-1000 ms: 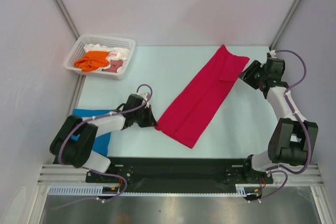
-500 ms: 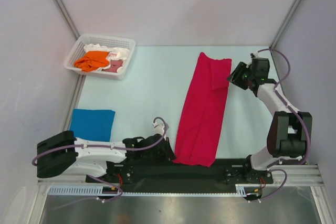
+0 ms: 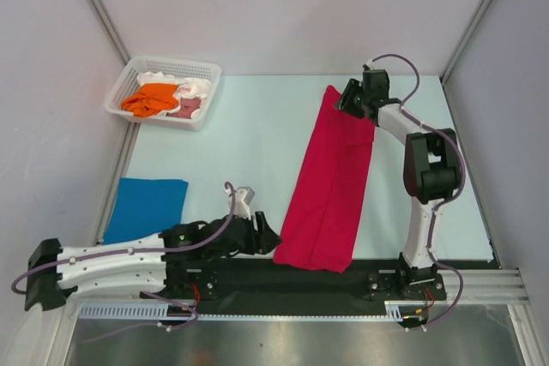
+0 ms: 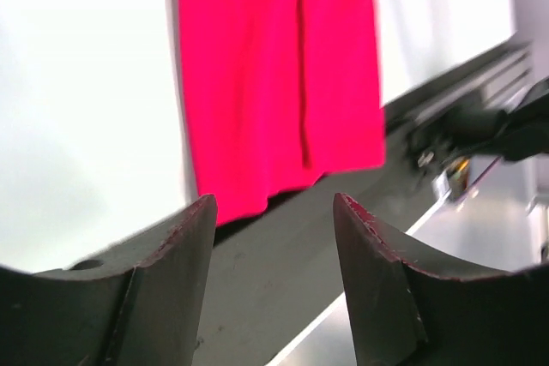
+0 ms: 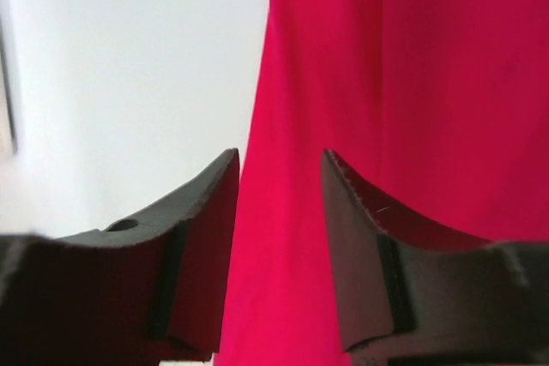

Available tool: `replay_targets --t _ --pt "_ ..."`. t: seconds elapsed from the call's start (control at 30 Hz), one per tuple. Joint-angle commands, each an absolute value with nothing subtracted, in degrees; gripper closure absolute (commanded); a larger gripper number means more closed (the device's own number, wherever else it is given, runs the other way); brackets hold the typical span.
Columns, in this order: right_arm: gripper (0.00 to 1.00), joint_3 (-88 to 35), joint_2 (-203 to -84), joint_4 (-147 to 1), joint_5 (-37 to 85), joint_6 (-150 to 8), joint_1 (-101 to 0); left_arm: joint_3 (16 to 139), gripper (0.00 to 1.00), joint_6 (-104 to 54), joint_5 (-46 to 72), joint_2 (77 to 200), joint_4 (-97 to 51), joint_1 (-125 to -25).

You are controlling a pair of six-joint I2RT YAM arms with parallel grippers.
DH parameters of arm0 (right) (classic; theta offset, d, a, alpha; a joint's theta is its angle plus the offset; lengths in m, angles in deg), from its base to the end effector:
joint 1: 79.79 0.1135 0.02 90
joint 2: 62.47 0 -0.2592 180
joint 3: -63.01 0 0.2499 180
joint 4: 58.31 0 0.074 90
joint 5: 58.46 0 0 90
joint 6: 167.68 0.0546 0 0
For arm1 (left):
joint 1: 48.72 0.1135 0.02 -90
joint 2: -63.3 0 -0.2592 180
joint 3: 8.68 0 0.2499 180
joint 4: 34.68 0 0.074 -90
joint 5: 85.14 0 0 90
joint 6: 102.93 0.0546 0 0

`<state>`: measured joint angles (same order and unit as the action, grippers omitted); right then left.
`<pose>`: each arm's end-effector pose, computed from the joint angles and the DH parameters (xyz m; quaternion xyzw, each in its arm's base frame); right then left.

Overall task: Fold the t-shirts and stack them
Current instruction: Fold the tshirt

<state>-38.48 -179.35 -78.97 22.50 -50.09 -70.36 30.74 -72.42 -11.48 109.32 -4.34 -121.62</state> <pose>0.4736 0.0874 0.2031 0.1049 0.8829 0.2102 0.4065 0.0703 -0.1764 0.1953 0.0404 0.8870 -0.3532 0.2948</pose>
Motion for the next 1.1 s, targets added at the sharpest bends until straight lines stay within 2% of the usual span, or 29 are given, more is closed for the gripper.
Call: replay_targets --t 0.0,0.17,0.2,0.27,0.4,0.5,0.63,0.8,1.07 --pt "0.57 -47.55 -186.03 -77.13 26.96 -50.17 -69.68 34.04 0.38 -66.20 -15.79 104.79 1.01 -119.13" --pt "0.69 -57.57 -194.39 -79.85 29.87 -50.61 -69.24 35.18 0.37 -60.75 -15.89 103.02 -0.13 -114.31" --pt "0.76 -59.50 -196.22 -80.20 29.87 -50.70 -69.07 35.36 0.37 -58.92 -14.32 103.63 -0.92 -112.98" --pt "0.84 -61.10 -197.73 -80.20 29.87 -50.96 -68.89 36.24 0.36 -56.98 -12.12 104.60 -2.06 -108.24" --pt "0.92 -63.91 -201.42 -80.64 29.69 -50.09 -68.54 38.79 0.37 -52.06 -6.40 108.29 -4.79 -102.17" --pt "0.94 -66.89 -205.02 -81.86 29.25 -48.24 -67.93 41.07 0.37 -49.86 -5.16 110.67 -5.67 -99.70" --pt "0.96 -79.34 -213.88 -89.06 30.12 -46.66 -65.73 42.13 0.37 -48.79 -2.71 112.08 -6.90 -96.19" --pt "0.96 -89.28 -220.67 -93.46 28.29 -43.33 -63.00 42.22 0.37 -48.09 -0.33 111.99 -7.61 -92.50" --pt "0.98 -93.88 -223.83 -87.50 25.30 -40.42 -61.60 42.92 0.37 -46.95 1.34 113.39 -7.69 -89.24"
